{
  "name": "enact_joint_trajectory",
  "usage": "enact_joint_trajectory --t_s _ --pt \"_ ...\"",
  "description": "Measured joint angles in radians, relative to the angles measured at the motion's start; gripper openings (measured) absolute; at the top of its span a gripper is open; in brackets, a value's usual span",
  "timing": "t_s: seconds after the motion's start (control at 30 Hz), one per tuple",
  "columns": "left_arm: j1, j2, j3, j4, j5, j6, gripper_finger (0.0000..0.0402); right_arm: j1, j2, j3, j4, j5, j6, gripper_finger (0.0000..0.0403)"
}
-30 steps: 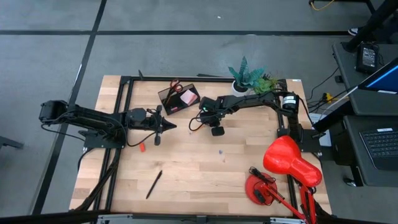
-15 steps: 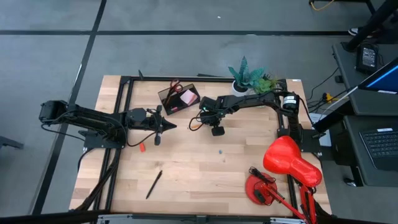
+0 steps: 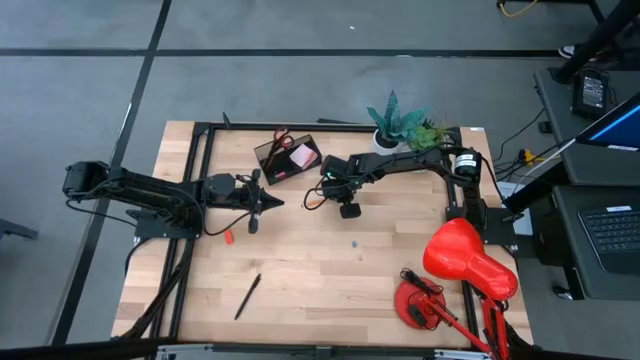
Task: Pick and place office supplies into organizer
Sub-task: Put the pencil into the desk organizer
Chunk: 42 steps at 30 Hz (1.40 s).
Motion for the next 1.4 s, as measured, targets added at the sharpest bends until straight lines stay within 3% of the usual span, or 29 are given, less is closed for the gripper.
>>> enact_joint_trajectory --t_s 0.43,0.67,0.9,1.4 --pt "0.0 0.0 0.0 0.0 0.0 0.0 0.0001 0.014 0.002 0.0 0.012 0.008 -0.001 0.0096" --pt "0.0 0.0 0.0 0.0 0.0 0.0 0.0002 0.014 0.002 -0.001 0.017 0.006 -0.001 0.0105" --pt "0.0 0.0 0.0 0.0 0.0 0.0 0.0002 0.014 0.002 -0.001 0.016 0.005 -0.002 0.0096" --pt "0.0 0.0 0.0 0.0 0.0 0.0 0.0003 0.013 0.002 0.0 0.023 0.001 -0.003 0.0026"
